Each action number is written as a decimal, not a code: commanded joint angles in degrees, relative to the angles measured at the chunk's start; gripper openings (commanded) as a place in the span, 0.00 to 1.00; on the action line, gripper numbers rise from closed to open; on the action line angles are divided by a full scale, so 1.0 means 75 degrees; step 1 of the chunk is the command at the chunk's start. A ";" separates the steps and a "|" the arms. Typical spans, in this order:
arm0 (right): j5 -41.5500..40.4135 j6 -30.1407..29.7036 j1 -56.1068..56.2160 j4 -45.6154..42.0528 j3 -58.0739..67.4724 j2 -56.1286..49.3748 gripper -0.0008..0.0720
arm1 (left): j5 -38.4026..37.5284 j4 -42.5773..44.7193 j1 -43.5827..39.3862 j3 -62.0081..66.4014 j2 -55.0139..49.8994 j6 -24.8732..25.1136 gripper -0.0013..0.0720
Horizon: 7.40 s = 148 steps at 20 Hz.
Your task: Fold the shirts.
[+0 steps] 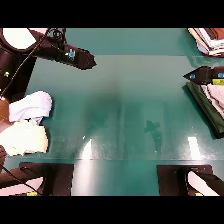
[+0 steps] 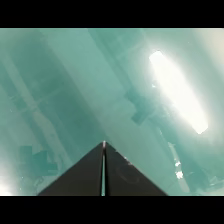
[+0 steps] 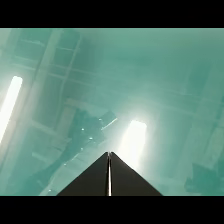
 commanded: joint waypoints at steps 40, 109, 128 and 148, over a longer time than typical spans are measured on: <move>-0.0277 0.0006 0.0009 0.0423 0.0592 0.0012 0.03 | -0.0149 0.2742 0.4820 -0.2664 0.1792 -0.0828 0.05; -0.2200 0.0111 0.3159 0.1128 -0.2556 -0.3410 0.03 | -0.1166 -0.0047 0.0886 -0.1207 -0.2422 0.0717 0.05; 0.0391 0.0583 0.0079 0.0184 0.2871 0.1734 0.03 | -0.1967 0.0140 0.0906 0.1466 0.3418 -0.0490 0.05; 0.0769 0.1644 0.1122 -0.1192 -0.0006 -0.2302 0.03 | 0.0230 -0.0131 -0.0726 -0.3386 -0.1040 0.0201 0.71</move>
